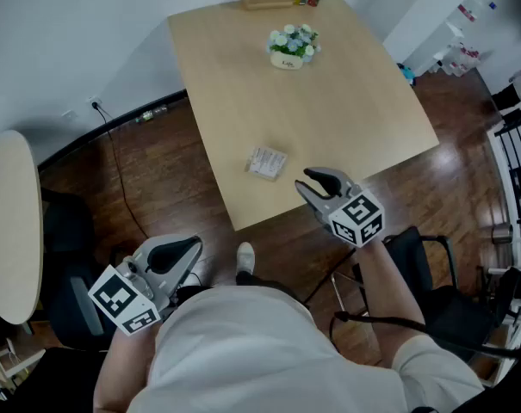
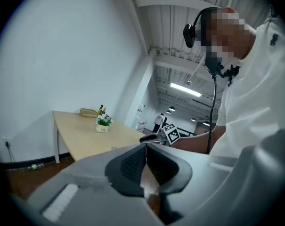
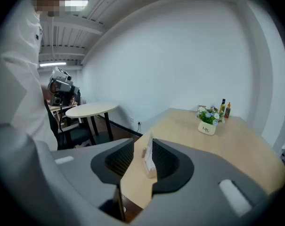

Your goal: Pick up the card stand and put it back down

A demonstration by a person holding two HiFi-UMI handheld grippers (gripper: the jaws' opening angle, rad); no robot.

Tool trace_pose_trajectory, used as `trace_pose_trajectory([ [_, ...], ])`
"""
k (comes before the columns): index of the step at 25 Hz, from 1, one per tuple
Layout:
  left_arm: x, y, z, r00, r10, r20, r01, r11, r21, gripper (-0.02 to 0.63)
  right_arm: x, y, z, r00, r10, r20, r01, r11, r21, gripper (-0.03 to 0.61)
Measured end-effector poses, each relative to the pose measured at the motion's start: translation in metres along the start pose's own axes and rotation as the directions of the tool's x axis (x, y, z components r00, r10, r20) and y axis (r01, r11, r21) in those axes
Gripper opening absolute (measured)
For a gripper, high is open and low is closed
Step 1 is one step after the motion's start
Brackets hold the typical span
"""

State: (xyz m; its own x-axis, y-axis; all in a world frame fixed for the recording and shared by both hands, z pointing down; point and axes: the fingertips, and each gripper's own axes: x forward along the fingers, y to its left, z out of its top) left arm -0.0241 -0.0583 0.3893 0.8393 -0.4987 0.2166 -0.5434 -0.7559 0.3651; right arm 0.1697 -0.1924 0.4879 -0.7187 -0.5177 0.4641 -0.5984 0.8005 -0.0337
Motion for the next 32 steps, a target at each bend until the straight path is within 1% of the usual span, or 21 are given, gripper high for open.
trace_pose_trajectory([
  [6, 0.008, 0.009, 0.002, 0.998, 0.057, 0.004, -0.057, 0.998, -0.013, 0.000, 0.034, -0.032, -0.014, 0.998, 0.051, -0.035, -0.051, 0.999, -0.002, 0.126],
  [10, 0.008, 0.015, 0.003, 0.995, 0.102, 0.001, -0.101, 0.995, -0.023, 0.000, 0.058, -0.044, -0.025, 0.994, 0.092, -0.063, -0.092, 0.996, 0.013, 0.128],
  [15, 0.013, 0.020, 0.008, 0.991, 0.133, 0.006, -0.133, 0.991, -0.026, 0.000, 0.082, -0.049, -0.036, 0.984, 0.150, -0.094, -0.149, 0.989, 0.022, 0.131],
  [22, 0.012, 0.026, 0.007, 0.987, 0.162, 0.000, -0.161, 0.986, -0.033, 0.000, 0.105, -0.043, -0.045, 0.970, 0.216, -0.113, -0.214, 0.976, 0.031, 0.130],
  [24, 0.013, 0.028, 0.007, 0.986, 0.165, -0.002, -0.165, 0.986, -0.033, 0.000, 0.108, -0.041, -0.047, 0.967, 0.230, -0.115, -0.227, 0.973, 0.031, 0.116],
  [29, 0.015, 0.035, 0.009, 0.983, 0.183, -0.008, -0.184, 0.982, -0.038, 0.000, 0.113, -0.042, -0.046, 0.964, 0.243, -0.108, -0.242, 0.970, 0.026, 0.036],
  [32, 0.016, 0.036, 0.010, 0.982, 0.186, -0.007, -0.186, 0.982, -0.041, 0.000, 0.112, -0.041, -0.045, 0.961, 0.259, -0.098, -0.257, 0.966, 0.037, 0.028],
])
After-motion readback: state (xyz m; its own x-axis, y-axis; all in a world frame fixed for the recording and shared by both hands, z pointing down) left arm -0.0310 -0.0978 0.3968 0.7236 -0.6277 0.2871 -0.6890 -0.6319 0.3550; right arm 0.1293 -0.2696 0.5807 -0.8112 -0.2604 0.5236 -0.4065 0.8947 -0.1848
